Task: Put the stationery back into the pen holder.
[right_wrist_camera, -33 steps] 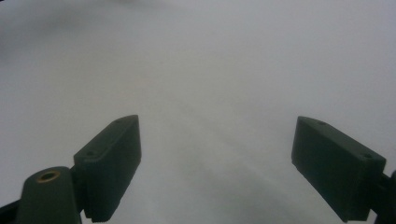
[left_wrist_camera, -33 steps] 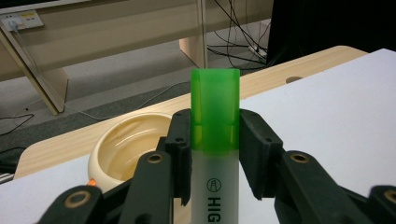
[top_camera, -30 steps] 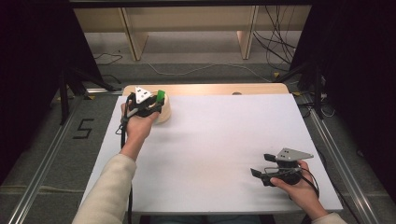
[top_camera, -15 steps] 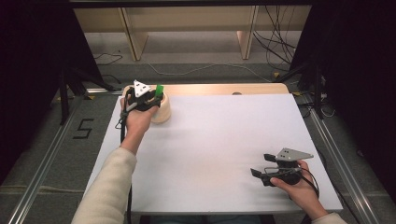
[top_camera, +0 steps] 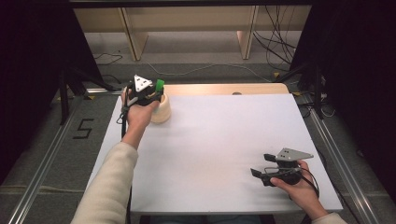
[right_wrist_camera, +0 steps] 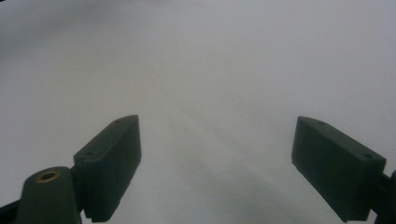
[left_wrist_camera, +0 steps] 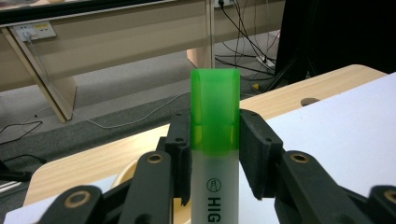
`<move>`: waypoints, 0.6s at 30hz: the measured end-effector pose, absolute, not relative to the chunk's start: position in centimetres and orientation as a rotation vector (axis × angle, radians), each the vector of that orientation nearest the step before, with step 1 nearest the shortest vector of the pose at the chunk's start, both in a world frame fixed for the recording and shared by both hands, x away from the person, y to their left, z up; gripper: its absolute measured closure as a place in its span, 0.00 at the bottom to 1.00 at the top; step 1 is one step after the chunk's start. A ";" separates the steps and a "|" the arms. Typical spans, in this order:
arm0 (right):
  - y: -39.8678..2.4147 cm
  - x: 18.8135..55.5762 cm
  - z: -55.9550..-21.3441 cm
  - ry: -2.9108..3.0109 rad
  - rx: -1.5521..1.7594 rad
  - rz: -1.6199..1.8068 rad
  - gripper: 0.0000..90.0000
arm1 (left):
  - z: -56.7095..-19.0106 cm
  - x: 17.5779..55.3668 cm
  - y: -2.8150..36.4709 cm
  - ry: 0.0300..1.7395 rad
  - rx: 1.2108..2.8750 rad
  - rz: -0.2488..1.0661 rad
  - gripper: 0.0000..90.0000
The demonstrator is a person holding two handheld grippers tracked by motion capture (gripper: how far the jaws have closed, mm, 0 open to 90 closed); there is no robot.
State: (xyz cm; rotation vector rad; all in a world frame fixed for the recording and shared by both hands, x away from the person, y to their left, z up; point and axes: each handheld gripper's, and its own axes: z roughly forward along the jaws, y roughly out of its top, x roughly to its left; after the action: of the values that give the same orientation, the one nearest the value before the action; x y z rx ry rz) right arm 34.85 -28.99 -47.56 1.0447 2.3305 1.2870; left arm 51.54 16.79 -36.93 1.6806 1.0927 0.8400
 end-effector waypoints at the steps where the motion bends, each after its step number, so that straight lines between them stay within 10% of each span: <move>1: -29.0 34.8 -47.6 2.332 1.045 1.286 0.19 | -36.8 51.6 16.8 1.093 1.679 0.840 0.74; 18: -29.0 34.9 -47.6 2.331 1.043 1.295 0.19 | -35.9 52.8 16.7 1.073 1.664 0.861 0.74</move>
State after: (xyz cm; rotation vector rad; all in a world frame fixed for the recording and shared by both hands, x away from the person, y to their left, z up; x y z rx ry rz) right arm 34.88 -28.96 -47.60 1.0435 2.3315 1.2946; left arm 52.78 16.74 -35.86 1.6636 1.0732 0.8610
